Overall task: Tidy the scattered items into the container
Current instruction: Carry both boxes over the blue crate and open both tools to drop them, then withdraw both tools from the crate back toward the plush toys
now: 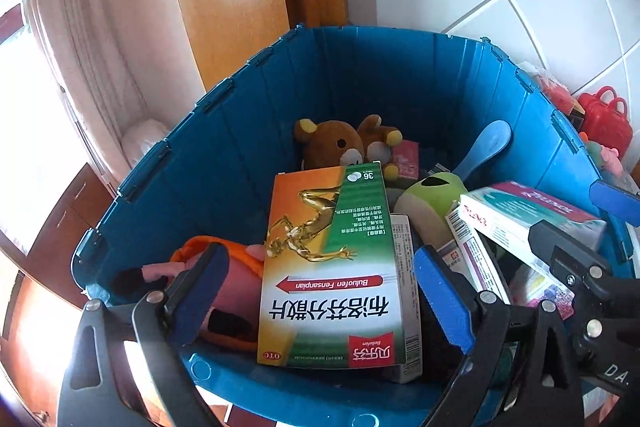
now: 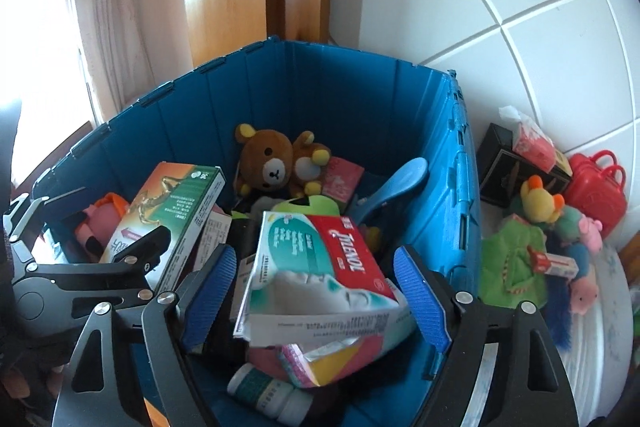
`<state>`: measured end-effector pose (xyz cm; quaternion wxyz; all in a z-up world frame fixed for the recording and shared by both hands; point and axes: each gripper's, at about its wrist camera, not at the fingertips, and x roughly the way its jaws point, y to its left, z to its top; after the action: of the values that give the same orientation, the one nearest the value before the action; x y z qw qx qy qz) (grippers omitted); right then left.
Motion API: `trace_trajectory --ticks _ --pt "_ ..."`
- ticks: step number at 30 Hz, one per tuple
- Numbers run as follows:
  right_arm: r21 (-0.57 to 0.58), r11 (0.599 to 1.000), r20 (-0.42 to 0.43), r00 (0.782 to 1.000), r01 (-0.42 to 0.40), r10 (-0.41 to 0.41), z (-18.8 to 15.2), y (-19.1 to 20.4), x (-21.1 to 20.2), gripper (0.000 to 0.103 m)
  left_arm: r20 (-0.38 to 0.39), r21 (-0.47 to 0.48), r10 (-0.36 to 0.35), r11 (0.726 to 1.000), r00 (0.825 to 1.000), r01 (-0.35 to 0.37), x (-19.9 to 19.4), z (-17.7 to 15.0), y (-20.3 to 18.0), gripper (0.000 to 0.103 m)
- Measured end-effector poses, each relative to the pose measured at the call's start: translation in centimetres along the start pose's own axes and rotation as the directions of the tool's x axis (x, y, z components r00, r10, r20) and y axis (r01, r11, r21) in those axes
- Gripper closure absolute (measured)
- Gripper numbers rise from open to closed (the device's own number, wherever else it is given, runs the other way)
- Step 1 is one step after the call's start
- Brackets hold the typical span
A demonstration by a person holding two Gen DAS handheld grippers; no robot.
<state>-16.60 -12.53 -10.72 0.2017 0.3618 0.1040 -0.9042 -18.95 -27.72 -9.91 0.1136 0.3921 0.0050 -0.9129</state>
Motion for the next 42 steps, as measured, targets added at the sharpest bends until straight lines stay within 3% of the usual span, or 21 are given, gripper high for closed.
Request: trace_trajectory --ticks 10,13,17,23,28,30,33,37,42 --pt "0.039 0.999 0.112 0.994 -0.011 0.007 -1.6 -3.0 -5.3 0.009 0.090 0.008 -0.051 0.999 0.995 0.051 -4.0 -1.1 -1.6 0.008" --pt "0.057 0.998 0.158 0.987 -0.012 0.003 -2.5 -4.7 -7.7 0.001 0.140 0.025 -0.081 0.997 0.987 0.079 -6.0 -1.2 -2.9 0.004" --pt "0.103 0.995 0.204 0.978 0.017 -0.038 -3.7 -8.3 -10.9 0.000 0.202 0.056 -0.133 0.991 0.970 0.124 -8.6 -0.9 -5.5 0.003" --pt "0.188 0.977 0.227 0.963 0.104 -0.146 -6.1 -16.5 -14.9 0.000 0.257 0.115 -0.248 0.968 0.934 0.225 -13.0 -0.4 -11.8 0.003" --pt "0.278 0.944 0.186 0.954 0.180 -0.237 -9.1 -26.1 -16.3 0.000 0.268 0.190 -0.335 0.937 0.903 0.292 -16.3 -0.3 -19.9 0.000" --pt "0.301 0.933 0.159 0.953 0.200 -0.256 -10.2 -30.2 -16.2 0.000 0.251 0.206 -0.359 0.927 0.899 0.313 -16.7 -0.2 -23.6 0.000" --pt "0.312 0.920 0.105 0.954 0.236 -0.281 -12.0 -36.8 -16.0 0.000 0.204 0.209 -0.380 0.917 0.902 0.340 -16.2 0.4 -29.8 0.000" --pt "0.305 0.908 0.025 0.950 0.288 -0.310 -13.6 -45.5 -15.2 0.000 0.157 0.195 -0.362 0.924 0.919 0.330 -14.3 1.7 -36.9 0.000" --pt "0.306 0.889 -0.076 0.940 0.340 -0.333 -14.9 -54.2 -12.5 0.000 0.092 0.178 -0.284 0.948 0.954 0.264 -9.2 3.9 -42.8 0.000"
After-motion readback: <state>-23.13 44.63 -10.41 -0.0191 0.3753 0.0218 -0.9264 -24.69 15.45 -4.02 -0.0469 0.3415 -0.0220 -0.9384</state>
